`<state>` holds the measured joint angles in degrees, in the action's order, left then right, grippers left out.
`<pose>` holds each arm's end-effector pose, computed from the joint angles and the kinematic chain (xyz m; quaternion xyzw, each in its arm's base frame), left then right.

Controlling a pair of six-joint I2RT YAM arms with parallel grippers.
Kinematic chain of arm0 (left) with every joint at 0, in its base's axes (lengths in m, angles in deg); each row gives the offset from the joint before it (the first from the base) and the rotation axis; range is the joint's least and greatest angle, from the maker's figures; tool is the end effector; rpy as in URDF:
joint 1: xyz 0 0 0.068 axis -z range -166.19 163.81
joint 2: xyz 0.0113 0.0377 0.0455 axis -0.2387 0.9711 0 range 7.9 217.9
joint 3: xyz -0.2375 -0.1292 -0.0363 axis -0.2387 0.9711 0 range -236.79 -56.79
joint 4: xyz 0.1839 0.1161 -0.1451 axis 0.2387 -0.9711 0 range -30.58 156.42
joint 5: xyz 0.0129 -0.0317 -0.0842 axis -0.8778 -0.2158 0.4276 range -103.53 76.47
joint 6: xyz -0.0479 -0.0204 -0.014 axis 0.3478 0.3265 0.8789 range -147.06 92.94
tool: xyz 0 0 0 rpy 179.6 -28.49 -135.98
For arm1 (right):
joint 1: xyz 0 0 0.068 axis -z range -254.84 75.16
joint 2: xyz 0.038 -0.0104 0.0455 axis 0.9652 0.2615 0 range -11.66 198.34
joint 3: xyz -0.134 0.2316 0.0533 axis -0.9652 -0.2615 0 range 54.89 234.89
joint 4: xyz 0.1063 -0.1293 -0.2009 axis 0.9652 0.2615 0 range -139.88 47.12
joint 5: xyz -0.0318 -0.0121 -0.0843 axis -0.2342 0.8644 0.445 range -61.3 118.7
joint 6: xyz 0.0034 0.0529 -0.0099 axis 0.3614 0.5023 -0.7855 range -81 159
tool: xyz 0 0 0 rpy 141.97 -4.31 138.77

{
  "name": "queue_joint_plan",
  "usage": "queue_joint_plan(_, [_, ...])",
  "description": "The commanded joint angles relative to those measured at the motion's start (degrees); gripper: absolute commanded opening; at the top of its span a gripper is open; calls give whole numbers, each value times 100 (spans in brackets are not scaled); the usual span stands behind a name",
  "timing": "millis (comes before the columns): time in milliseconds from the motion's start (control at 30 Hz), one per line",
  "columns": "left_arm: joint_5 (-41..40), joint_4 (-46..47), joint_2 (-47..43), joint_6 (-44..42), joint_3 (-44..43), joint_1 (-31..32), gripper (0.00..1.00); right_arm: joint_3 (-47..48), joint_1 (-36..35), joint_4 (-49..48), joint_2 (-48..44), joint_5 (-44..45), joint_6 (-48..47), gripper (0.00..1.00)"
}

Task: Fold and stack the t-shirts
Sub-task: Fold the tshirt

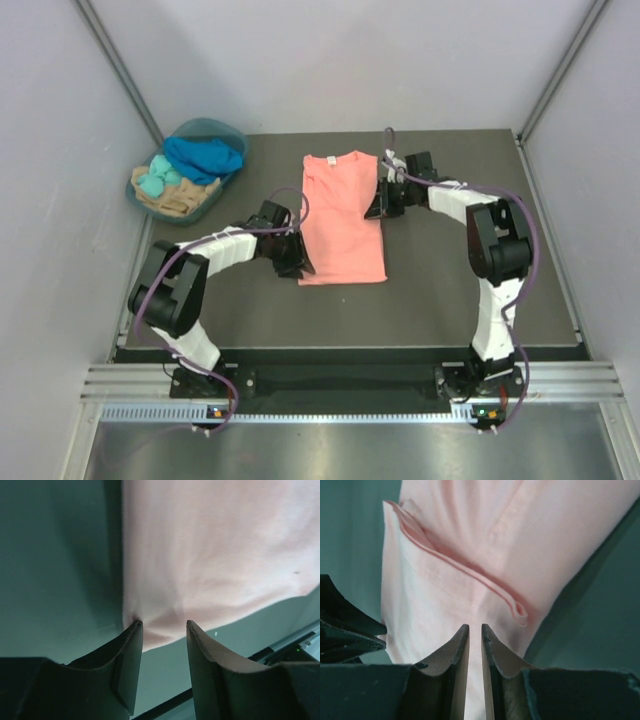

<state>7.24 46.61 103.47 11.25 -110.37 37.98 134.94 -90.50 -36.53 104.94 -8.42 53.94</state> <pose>0.2855 -0.1419 0.1624 -0.0738 0.9521 -0.2737 0.1142 0.4146 0.1387 0.1736 -0.1147 0.8898 0.3742 0.2347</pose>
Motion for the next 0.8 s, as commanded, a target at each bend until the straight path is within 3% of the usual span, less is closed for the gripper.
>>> queue_joint_plan(0, [-468,30,84,37,93,9,45,388,142,-77,275,-190,-35,16])
queue_joint_plan(300, [-584,-241,50,212,59,97,46,476,432,-395,215,-427,89,22])
queue_joint_plan(567, [-154,-577,-284,222,-741,115,48,-76,310,204,-899,-400,-88,42])
queue_joint_plan(600, [-5,-420,-293,204,-767,115,48,-347,248,239,-1050,-410,-105,39])
queue_joint_plan(700, [321,-155,-258,300,-777,132,46,-927,-50,213,-1551,-401,8,6])
queue_joint_plan(767, [366,47,-214,353,-733,167,45,-1306,-348,-41,-1849,-681,193,0])
